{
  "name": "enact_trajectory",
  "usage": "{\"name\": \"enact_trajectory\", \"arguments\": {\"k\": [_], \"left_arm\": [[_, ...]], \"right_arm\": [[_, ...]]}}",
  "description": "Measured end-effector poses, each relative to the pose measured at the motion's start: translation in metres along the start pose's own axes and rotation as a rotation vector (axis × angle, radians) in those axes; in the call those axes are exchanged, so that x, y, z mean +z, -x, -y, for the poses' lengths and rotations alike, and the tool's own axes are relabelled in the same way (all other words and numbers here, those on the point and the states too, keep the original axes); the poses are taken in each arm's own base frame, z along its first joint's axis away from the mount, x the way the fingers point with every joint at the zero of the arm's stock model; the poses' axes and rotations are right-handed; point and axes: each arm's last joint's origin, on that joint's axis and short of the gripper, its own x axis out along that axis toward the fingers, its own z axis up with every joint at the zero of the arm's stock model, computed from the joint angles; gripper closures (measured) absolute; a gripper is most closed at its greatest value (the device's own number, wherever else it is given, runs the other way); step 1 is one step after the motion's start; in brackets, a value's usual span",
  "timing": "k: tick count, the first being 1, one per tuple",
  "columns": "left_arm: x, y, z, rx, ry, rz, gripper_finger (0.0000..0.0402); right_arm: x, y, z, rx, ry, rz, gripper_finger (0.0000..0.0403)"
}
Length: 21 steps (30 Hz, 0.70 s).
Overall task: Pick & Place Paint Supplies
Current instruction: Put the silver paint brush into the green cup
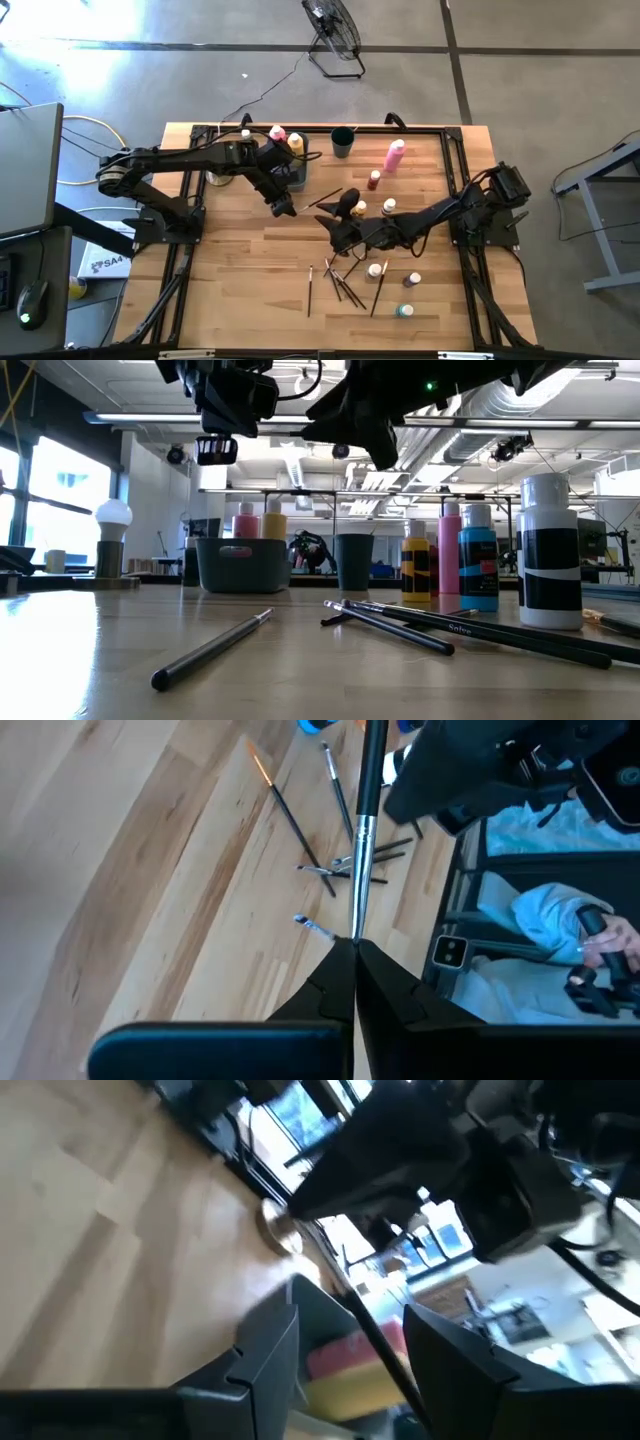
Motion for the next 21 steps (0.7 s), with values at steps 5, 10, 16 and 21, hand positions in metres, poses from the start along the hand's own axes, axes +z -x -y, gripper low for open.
{"name": "enact_trajectory", "arguments": {"k": [5, 10, 16, 21], "left_arm": [[0.0, 0.0, 0.0, 0.007, 0.024, 0.005, 0.0401], [0.003, -0.003, 0.0, -0.007, 0.029, 0.01, 0.0401], [0.006, -0.012, -0.005, -0.009, 0.046, -0.019, 0.0401], [0.007, -0.017, -0.007, -0.011, 0.039, -0.027, 0.0401]], "right_arm": [[-0.004, -0.002, 0.001, -0.016, 0.045, -0.044, 0.0227], [-0.01, -0.007, 0.004, -0.023, 0.055, -0.077, 0.0227], [-0.015, -0.012, 0.009, -0.036, 0.07, -0.095, 0.023], [-0.015, -0.012, 0.008, -0.021, 0.073, -0.081, 0.0252]]}}
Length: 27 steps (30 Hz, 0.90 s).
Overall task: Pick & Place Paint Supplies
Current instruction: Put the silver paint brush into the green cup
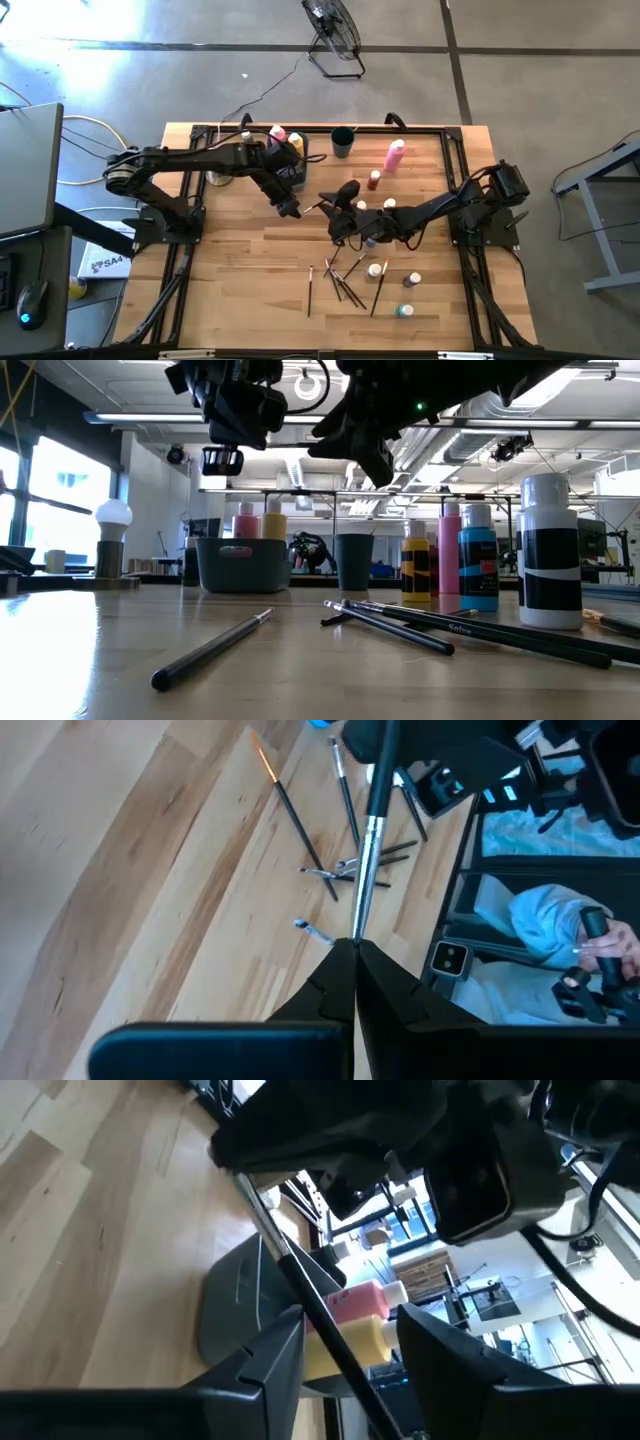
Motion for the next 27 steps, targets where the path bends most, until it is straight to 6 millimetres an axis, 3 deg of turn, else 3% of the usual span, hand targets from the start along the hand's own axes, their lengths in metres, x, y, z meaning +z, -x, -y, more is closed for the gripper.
{"name": "enact_trajectory", "arguments": {"k": [27], "left_arm": [[0.0009, 0.001, 0.0012, -0.014, -0.011, 0.009, 0.0401]], "right_arm": [[-0.004, 0.0006, -0.0066, 0.063, 0.056, -0.01, 0.0387]]}}
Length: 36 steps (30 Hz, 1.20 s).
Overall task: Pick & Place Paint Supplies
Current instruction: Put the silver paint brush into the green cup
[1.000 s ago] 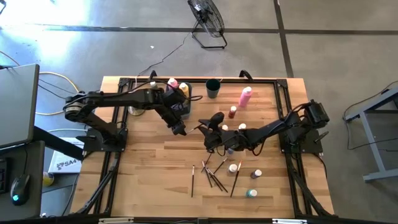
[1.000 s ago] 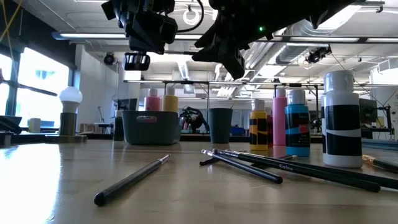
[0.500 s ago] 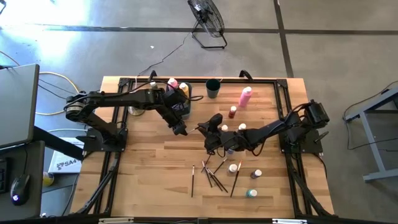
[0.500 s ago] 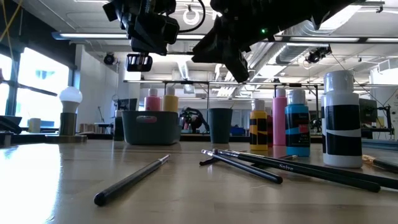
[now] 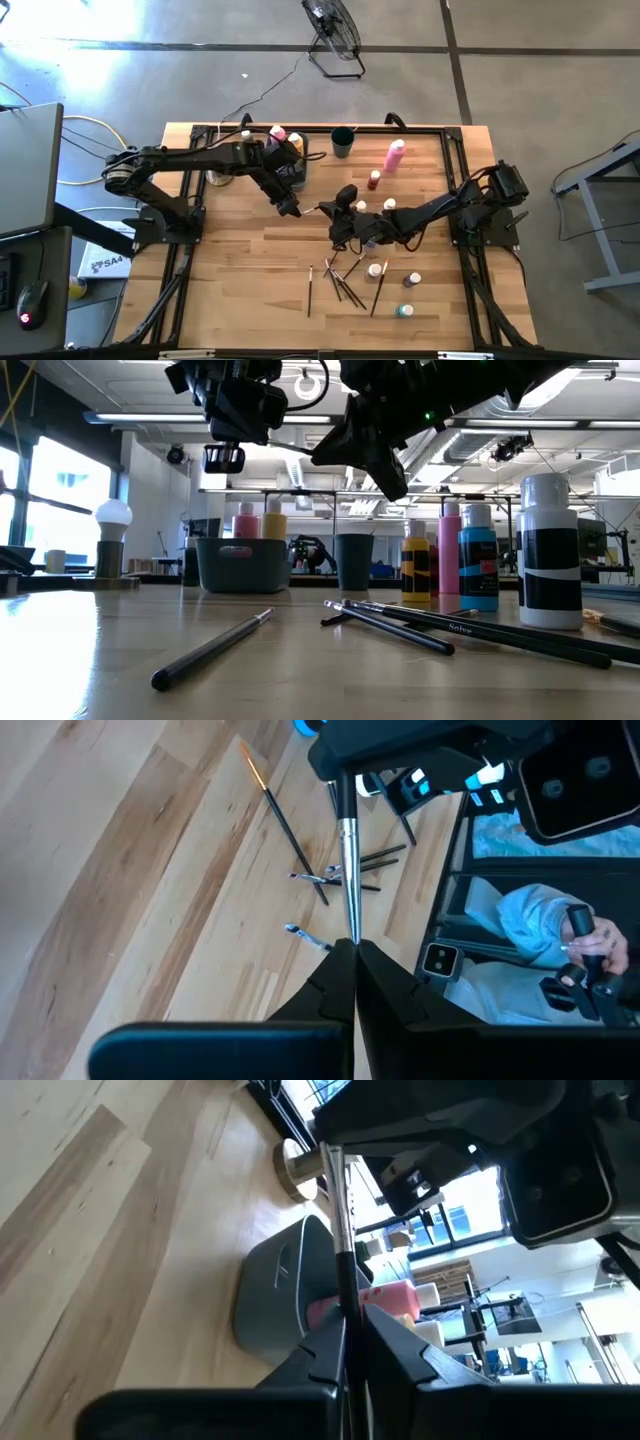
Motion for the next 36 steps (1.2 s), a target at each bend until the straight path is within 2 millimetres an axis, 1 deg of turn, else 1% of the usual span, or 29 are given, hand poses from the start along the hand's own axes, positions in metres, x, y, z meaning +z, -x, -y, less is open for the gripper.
{"name": "enact_trajectory", "arguments": {"k": [7, 13, 16, 21, 26, 29, 32, 36], "left_arm": [[0.0, 0.0, 0.001, -0.02, -0.002, -0.008, 0.04], [0.002, 0.0, 0.001, -0.02, -0.057, 0.009, 0.0381], [0.002, -0.001, 0.0, 0.001, -0.064, 0.017, 0.0361], [0.002, -0.001, 0.0, 0.01, -0.103, 0.021, 0.0311], [0.002, 0.0, 0.0, -0.032, -0.141, 0.001, 0.0264], [0.007, 0.009, 0.001, -0.079, -0.13, -0.005, 0.025], [0.014, 0.02, 0.0, -0.103, -0.113, 0.007, 0.0247], [0.023, 0.041, 0.001, -0.096, -0.133, 0.024, 0.0247]], "right_arm": [[0.001, 0.0, 0.0, -0.003, -0.001, 0.005, 0.039], [0.0, 0.0, 0.001, -0.011, -0.004, -0.004, 0.0391], [0.002, 0.0, 0.004, -0.025, -0.019, -0.001, 0.0393], [0.002, 0.0, 0.004, -0.018, -0.014, 0.001, 0.0393], [0.001, 0.0, 0.003, -0.014, -0.007, -0.002, 0.0393], [0.001, 0.0, 0.003, -0.021, -0.003, -0.018, 0.0393], [-0.001, 0.0, 0.003, -0.042, 0.01, -0.066, 0.0393], [-0.005, 0.001, 0.002, -0.084, 0.029, -0.149, 0.0393]]}}
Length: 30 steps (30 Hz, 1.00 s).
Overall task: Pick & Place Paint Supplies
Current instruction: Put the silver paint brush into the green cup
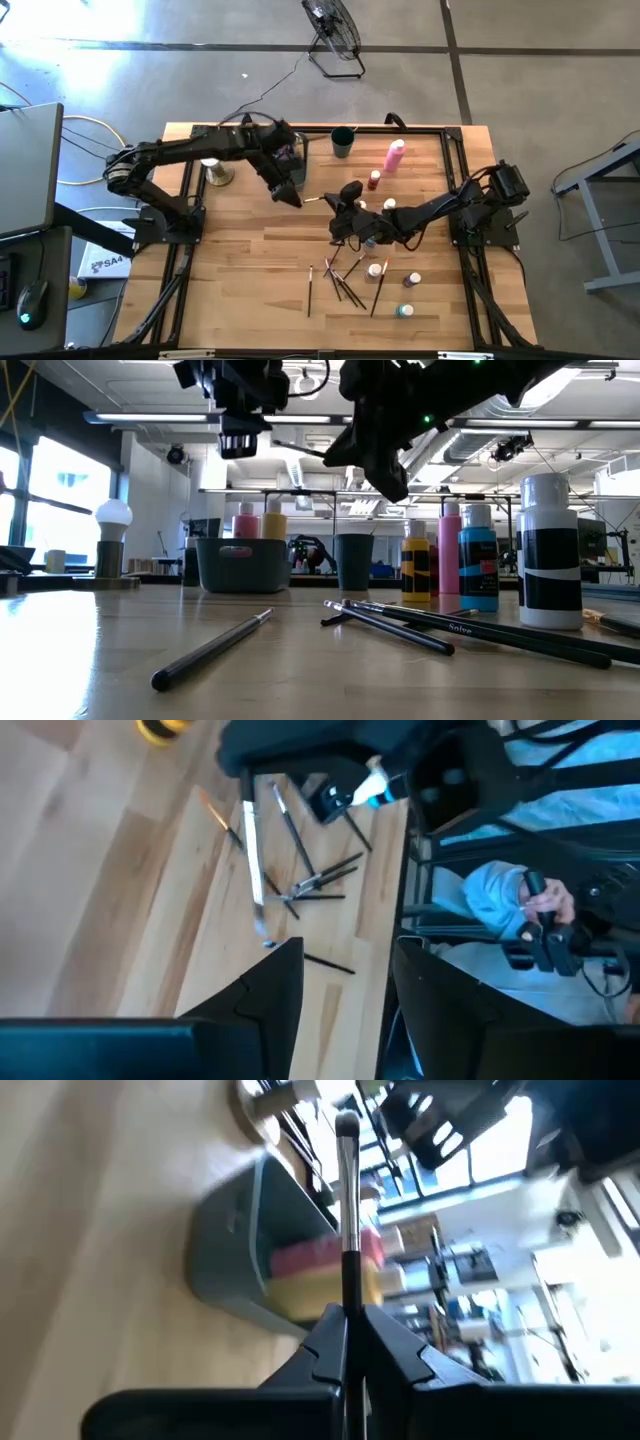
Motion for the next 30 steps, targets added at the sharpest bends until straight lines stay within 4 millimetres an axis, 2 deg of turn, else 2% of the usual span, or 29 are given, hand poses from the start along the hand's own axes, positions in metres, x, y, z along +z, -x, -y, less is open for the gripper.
{"name": "enact_trajectory", "arguments": {"k": [6, 11, 22, 26, 30], "left_arm": [[0.003, 0.031, 0.009, 0.048, -0.06, -0.034, 0.0247], [-0.005, 0.046, 0.014, 0.214, -0.079, -0.047, 0.0247], [-0.022, 0.057, 0.002, 0.764, 0.002, -0.128, 0.0247], [-0.023, 0.059, 0.0, 0.821, -0.009, -0.146, 0.0247], [-0.023, 0.056, 0.003, 0.83, -0.139, -0.167, 0.0247]], "right_arm": [[0.0, 0.003, 0.009, -0.037, -0.015, -0.023, 0.0393], [0.001, 0.011, 0.026, -0.092, -0.055, -0.044, 0.0393], [0.006, 0.045, 0.073, -0.176, -0.224, 0.014, 0.0393], [0.007, 0.061, 0.087, -0.183, -0.28, 0.05, 0.0393], [0.003, 0.074, 0.096, -0.165, -0.355, 0.057, 0.0393]]}}
